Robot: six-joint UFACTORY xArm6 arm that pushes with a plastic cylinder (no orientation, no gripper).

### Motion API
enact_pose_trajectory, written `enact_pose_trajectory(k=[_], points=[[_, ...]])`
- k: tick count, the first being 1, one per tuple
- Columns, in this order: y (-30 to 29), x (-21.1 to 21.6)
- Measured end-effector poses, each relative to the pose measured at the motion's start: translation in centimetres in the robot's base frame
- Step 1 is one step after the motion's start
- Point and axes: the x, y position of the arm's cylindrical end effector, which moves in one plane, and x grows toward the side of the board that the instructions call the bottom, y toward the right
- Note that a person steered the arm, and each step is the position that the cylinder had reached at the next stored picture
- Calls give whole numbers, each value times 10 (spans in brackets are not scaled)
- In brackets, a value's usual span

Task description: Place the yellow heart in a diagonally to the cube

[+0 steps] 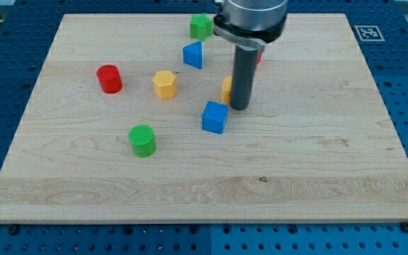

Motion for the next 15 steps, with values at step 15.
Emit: enact_pose_trajectory(k=[15], points=[[55,64]])
